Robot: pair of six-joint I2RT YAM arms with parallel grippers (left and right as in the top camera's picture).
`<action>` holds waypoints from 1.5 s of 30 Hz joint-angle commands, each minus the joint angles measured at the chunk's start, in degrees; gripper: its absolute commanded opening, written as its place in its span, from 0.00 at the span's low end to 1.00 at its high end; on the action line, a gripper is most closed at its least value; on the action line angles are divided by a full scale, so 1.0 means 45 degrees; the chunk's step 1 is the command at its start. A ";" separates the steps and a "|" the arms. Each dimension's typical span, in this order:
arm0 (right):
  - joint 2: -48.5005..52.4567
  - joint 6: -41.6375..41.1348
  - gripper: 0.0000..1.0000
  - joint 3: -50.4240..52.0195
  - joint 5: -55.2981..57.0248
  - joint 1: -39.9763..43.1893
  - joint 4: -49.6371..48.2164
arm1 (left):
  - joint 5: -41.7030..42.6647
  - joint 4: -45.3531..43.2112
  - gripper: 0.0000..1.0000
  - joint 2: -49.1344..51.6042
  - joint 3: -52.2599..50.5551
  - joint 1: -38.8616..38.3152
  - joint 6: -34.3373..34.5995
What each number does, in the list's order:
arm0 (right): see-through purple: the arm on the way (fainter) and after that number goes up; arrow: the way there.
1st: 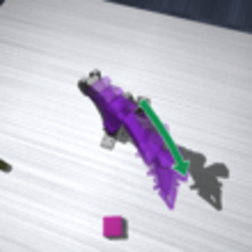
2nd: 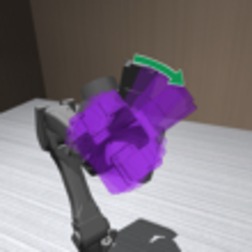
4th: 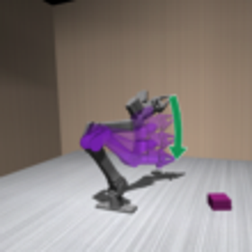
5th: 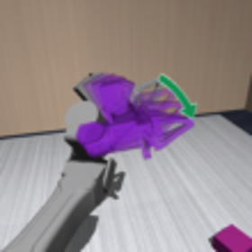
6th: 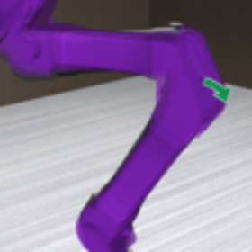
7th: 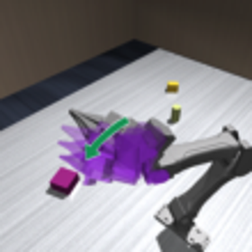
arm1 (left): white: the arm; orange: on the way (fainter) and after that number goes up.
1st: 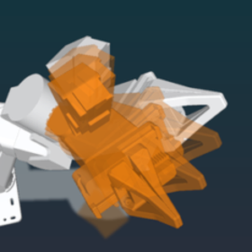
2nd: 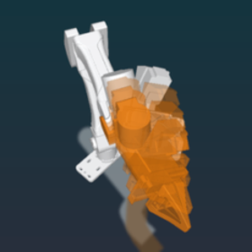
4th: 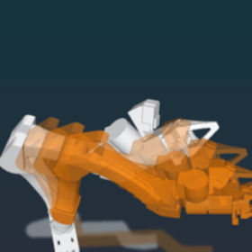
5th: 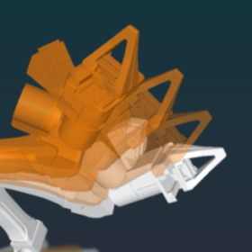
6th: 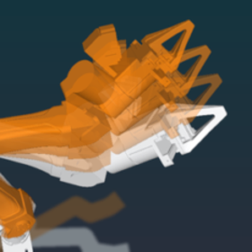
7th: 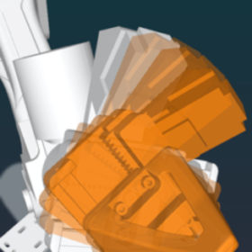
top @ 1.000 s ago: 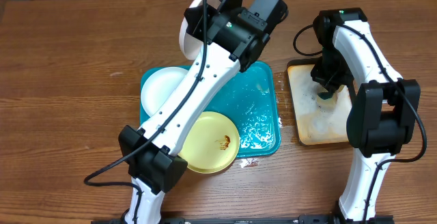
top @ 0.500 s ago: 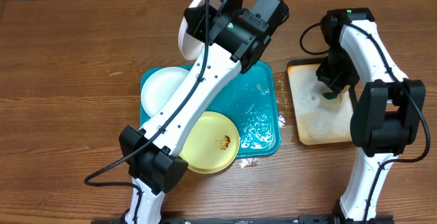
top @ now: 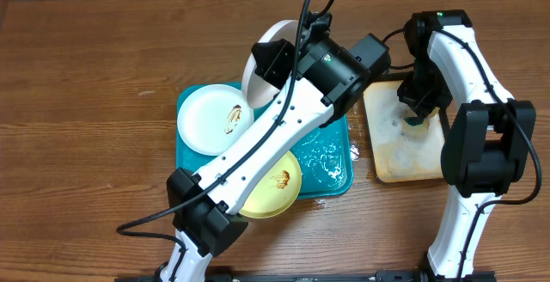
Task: Clean dirty plates on tray and stack at the side
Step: 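Lift the pink plate with the left gripper and carry it left, then lower the pink plate onto the table at left and release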
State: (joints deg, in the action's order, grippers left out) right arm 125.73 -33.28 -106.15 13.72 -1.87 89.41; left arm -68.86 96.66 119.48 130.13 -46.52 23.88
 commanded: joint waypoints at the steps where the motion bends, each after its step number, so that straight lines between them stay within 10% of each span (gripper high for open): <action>1: -0.0559 0.0063 0.04 0.0015 0.0019 0.0063 0.0000 | -0.0369 0.0034 0.04 -0.0049 0.0238 0.0063 0.0889; 14: -0.0559 0.0063 0.04 0.0015 0.0019 0.0087 -0.0019 | 0.0068 -0.0024 0.04 -0.0010 0.0214 0.0029 0.1316; 26: -0.0559 0.0063 0.04 0.0015 0.0019 0.0087 -0.0034 | 0.8471 -0.0699 0.04 -0.0097 0.0214 0.2977 0.1797; 35: -0.0559 0.0384 0.04 0.0015 -0.0325 0.0087 -0.0039 | 1.8442 -0.3755 0.04 -0.0758 0.0219 0.7325 -0.0719; 45: -0.0559 0.0821 0.04 0.0015 -0.0831 0.0087 -0.0243 | 1.8884 -0.3099 0.05 -0.0840 -0.0063 1.1390 -0.1817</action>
State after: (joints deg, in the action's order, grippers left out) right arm 125.73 -30.74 -106.15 10.66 -1.87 88.47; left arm 12.08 82.50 118.72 130.10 1.78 19.66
